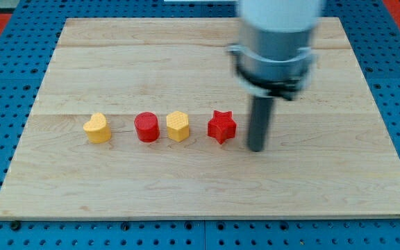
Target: Point your arm slightly up
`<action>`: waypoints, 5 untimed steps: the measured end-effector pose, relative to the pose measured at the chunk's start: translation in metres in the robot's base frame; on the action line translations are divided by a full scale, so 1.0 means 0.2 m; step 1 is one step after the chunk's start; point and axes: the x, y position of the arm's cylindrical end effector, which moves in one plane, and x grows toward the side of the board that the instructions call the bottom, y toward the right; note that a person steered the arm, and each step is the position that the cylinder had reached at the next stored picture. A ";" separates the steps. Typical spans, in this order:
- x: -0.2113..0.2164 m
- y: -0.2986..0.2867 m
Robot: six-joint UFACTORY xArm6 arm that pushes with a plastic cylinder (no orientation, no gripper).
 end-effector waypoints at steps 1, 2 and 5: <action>0.03 0.28; 0.08 0.35; 0.08 0.58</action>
